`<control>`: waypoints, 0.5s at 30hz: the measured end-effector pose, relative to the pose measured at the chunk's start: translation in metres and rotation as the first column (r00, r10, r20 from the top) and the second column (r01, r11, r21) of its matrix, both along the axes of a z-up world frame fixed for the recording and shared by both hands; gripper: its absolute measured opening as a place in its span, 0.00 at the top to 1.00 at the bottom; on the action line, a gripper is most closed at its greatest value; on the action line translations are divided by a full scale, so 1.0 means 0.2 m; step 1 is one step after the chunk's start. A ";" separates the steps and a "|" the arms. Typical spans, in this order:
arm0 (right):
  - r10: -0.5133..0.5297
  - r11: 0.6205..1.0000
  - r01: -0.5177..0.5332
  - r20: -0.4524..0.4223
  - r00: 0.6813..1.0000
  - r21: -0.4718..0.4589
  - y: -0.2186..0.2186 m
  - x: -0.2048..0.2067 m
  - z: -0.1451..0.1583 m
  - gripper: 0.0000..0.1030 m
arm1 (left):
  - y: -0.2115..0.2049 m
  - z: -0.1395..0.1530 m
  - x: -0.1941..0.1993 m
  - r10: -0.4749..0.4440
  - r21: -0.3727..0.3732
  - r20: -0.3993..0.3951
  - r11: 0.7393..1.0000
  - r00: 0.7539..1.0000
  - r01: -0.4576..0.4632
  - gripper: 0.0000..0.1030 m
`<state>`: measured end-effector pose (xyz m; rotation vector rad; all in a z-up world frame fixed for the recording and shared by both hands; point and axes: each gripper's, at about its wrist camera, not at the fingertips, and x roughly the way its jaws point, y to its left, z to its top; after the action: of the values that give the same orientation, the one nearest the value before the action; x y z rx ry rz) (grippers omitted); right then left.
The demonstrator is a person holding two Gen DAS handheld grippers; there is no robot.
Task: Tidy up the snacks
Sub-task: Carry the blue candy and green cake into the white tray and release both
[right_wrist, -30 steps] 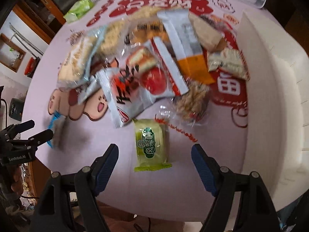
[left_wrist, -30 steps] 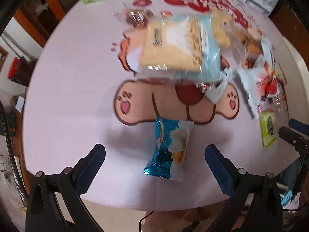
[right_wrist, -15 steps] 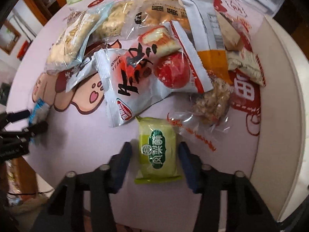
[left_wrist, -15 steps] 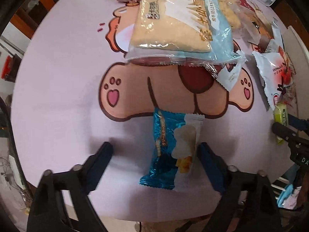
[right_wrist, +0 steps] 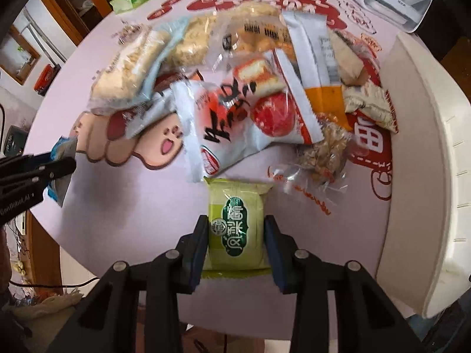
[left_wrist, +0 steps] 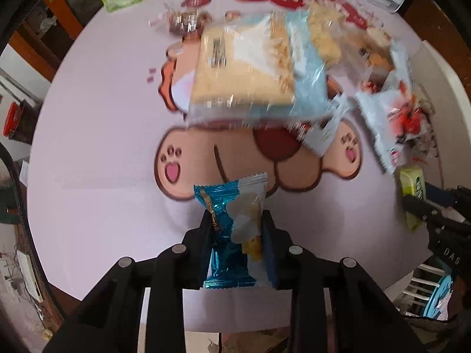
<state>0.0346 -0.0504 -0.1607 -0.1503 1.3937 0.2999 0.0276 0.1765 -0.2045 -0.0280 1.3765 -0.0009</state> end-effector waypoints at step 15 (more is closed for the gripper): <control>-0.097 0.995 0.097 0.411 0.906 0.021 -0.08 0.03 0.68 0.64 | -0.25 0.80 0.16 -0.198 -0.007 0.426 0.975 0.883 0.222 0.72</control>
<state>0.0399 -0.0663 -0.0250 -0.1347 0.9767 0.1719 0.0596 0.1266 -0.0442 0.0721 0.9364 -0.2173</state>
